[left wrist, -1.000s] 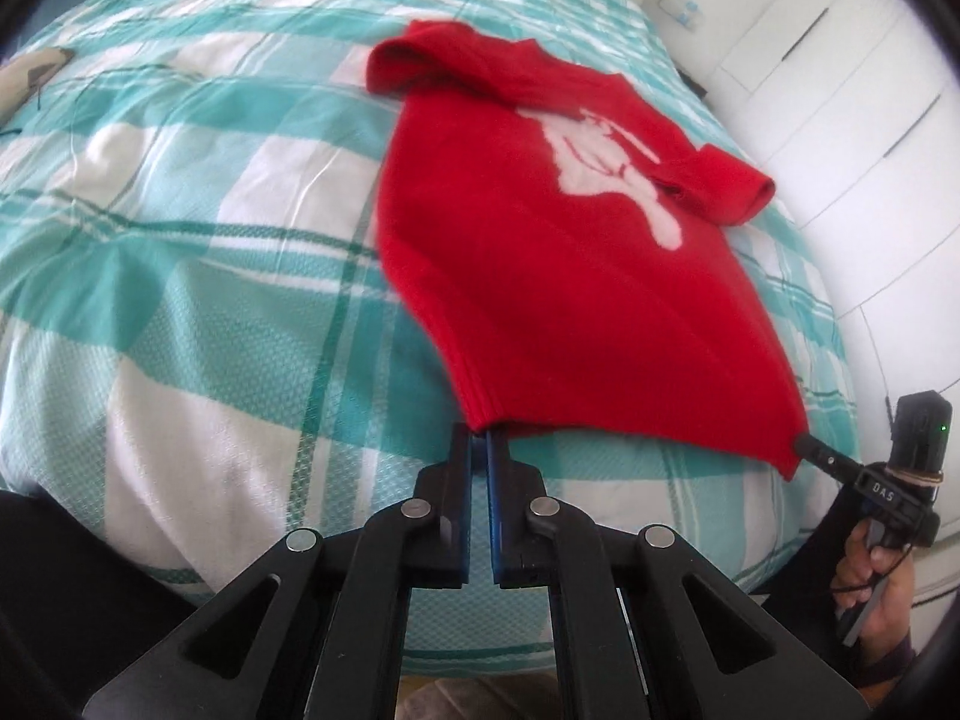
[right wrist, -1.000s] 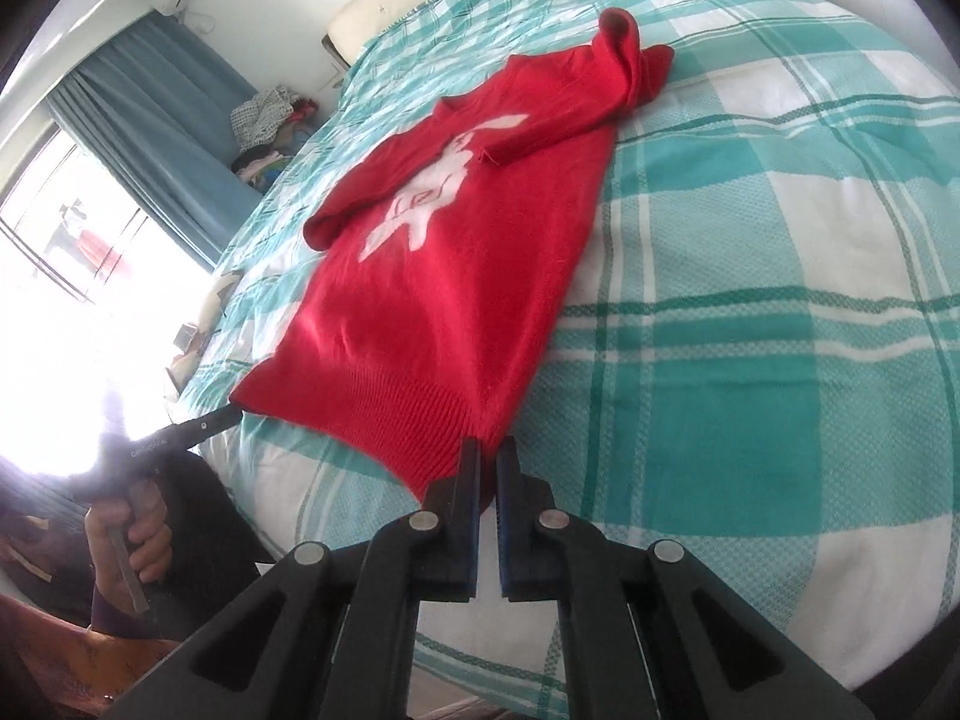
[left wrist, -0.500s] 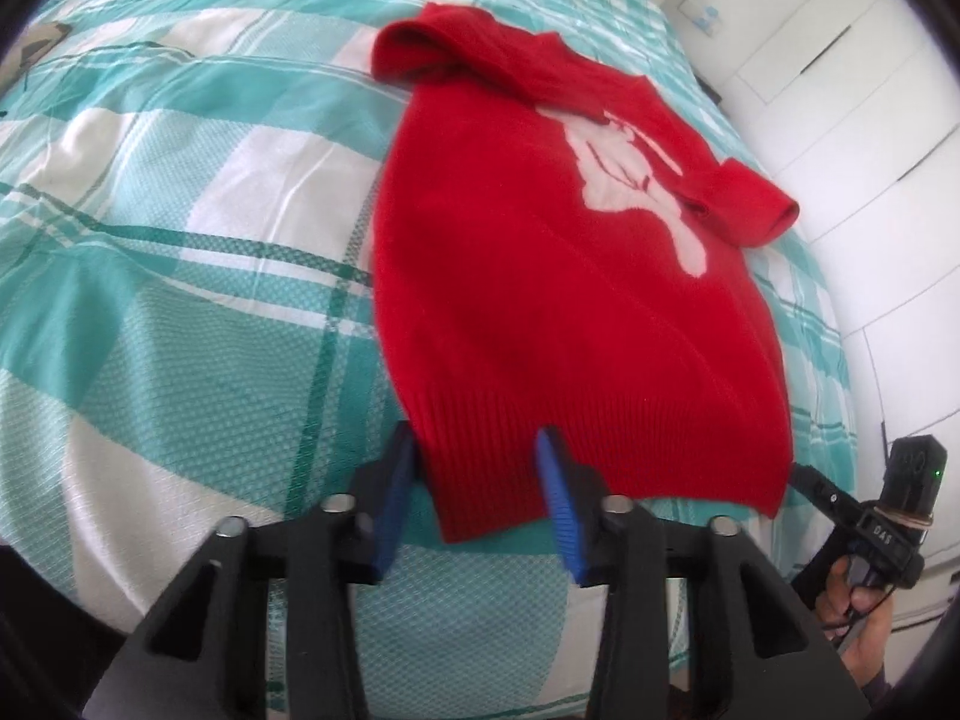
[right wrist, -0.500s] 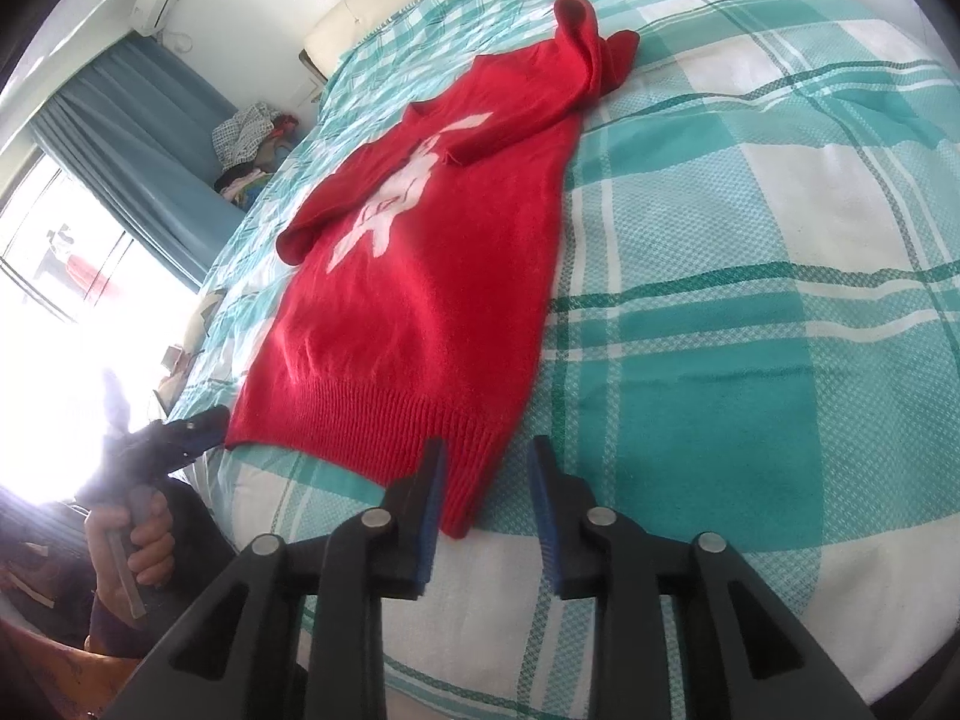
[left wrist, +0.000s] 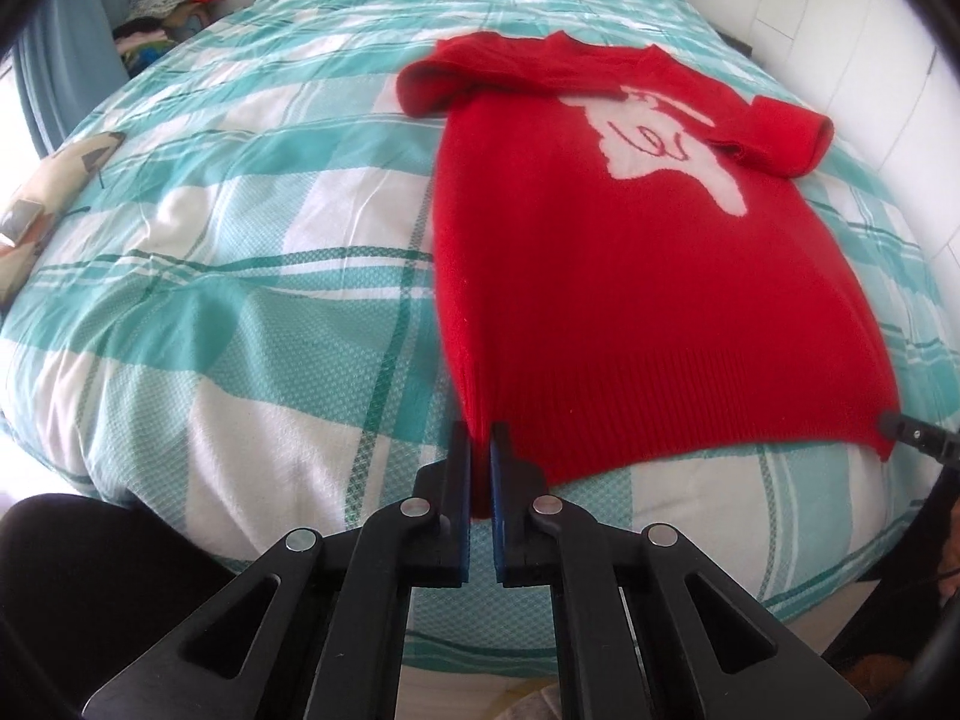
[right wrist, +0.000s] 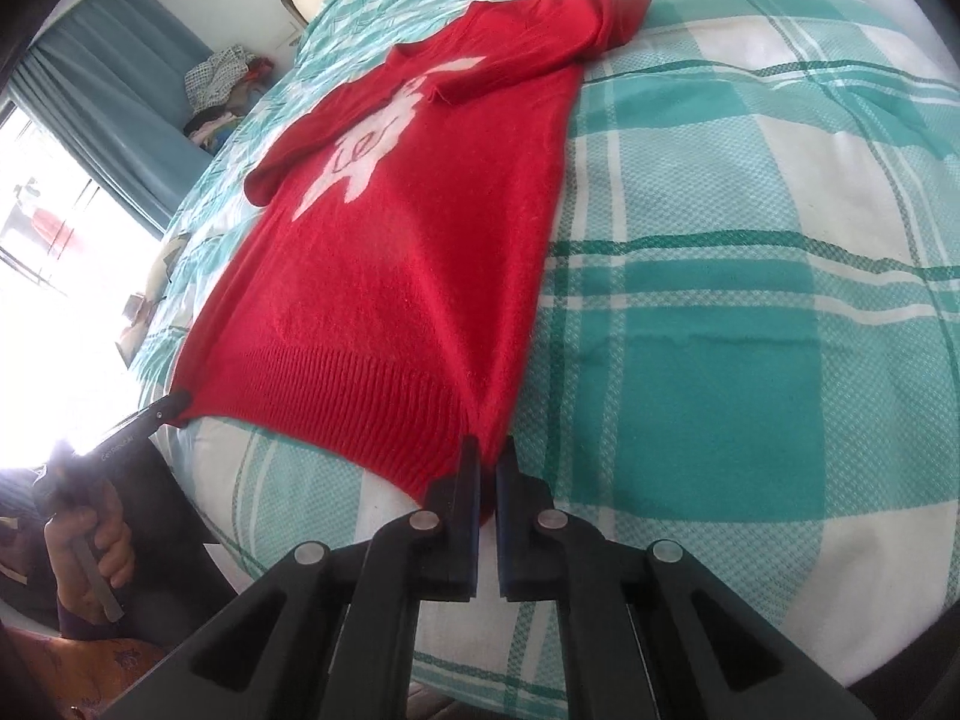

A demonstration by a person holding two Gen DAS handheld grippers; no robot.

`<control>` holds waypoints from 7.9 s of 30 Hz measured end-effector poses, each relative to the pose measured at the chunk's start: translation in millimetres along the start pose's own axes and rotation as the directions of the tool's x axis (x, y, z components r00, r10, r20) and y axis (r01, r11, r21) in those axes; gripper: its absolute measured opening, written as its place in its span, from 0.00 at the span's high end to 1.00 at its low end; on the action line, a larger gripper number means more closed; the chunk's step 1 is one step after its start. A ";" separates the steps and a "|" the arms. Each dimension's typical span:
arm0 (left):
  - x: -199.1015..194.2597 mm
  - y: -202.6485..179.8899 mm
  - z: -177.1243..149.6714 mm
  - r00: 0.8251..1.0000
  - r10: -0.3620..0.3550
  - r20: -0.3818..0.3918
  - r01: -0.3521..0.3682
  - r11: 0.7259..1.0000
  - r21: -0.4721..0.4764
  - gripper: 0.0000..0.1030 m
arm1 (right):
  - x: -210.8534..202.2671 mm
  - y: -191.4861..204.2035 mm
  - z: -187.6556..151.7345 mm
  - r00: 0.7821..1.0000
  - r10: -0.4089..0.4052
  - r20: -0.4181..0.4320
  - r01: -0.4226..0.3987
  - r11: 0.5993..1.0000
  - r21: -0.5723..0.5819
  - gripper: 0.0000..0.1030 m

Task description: Fold small clothes

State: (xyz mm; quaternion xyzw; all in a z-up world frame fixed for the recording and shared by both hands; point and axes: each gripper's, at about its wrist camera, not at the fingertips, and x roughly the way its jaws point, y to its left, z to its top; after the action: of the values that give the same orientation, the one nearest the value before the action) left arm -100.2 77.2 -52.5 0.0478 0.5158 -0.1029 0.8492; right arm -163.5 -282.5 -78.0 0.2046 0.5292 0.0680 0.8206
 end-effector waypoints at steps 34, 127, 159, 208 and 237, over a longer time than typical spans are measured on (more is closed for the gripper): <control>-52.3 28.5 4.9 0.990 0.009 0.143 0.008 0.993 -0.118 0.29 | -31.9 -2.5 3.4 0.976 -0.182 0.118 0.193 0.977 -0.089 0.54; 163.5 -123.5 265.4 0.998 -0.038 0.048 0.010 0.876 0.481 0.97 | -120.4 -178.3 180.8 0.716 -0.544 0.437 0.332 0.817 0.471 0.39; 114.3 274.8 157.8 0.918 0.373 -0.135 -0.358 0.633 -0.686 0.98 | -75.4 -150.1 189.4 0.793 -0.457 0.404 0.320 0.876 0.362 0.39; 148.4 87.2 175.3 0.993 -0.103 0.065 0.092 0.984 0.151 0.00 | -12.7 -63.9 117.4 0.593 -0.653 0.471 0.626 0.742 0.242 0.34; 148.0 87.0 174.9 0.993 -0.101 0.067 0.090 0.984 0.151 0.00 | -68.6 -68.5 98.3 0.658 -0.486 0.575 0.367 0.874 0.319 0.29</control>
State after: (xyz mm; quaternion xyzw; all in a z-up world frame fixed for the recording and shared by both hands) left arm 136.8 110.5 -104.7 0.0818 0.4763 -0.1832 0.8561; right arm -112.1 -393.1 -13.3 0.1559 0.2549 -0.2474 0.9217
